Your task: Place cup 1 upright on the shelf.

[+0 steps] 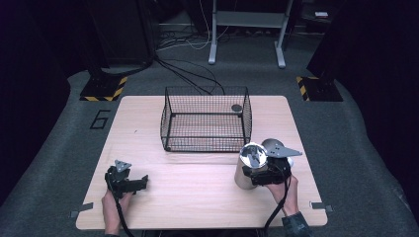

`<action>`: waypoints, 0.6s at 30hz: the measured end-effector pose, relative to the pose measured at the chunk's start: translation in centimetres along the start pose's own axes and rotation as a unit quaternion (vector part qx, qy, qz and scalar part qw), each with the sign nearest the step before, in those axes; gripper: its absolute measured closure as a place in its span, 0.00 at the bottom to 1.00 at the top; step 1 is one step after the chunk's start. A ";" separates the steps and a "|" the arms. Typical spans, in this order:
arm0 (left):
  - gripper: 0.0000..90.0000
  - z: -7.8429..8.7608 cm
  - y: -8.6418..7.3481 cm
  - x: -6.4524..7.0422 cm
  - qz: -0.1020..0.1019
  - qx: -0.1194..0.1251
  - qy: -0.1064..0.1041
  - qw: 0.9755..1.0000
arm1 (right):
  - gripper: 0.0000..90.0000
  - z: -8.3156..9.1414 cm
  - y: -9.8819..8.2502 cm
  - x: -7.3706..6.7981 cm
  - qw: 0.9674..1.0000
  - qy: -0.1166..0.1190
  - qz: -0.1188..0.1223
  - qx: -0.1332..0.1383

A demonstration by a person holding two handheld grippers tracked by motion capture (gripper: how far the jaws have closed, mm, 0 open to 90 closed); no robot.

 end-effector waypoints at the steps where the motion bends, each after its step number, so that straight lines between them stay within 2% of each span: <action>1: 0.00 0.0 0.0 0.0 0.000 0.000 0.000 1.000 | 0.00 0.0 0.0 0.0 1.000 0.000 0.000 0.000; 6: 0.00 0.0 0.0 0.0 0.000 0.000 0.000 1.000 | 0.00 -0.4 0.1 -0.1 1.000 0.005 -0.011 0.006; 14: 0.00 0.0 0.0 0.0 0.000 0.000 0.000 1.000 | 0.00 -0.8 0.2 -0.2 1.000 0.002 -0.011 0.013; 18: 0.00 0.0 0.0 0.0 0.001 0.000 0.000 1.000 | 0.01 -0.8 0.2 -0.2 1.000 0.003 0.000 0.018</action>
Point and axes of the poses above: each handheld gripper's, and its own axes: z roughly backward along the jaws, y roughly out of its top, x roughly to its right, the point moved 9 cm from there along -z, roughly forward along the jaws, and after that the axes turned 13 degrees about -y, right-handed, at the moved point
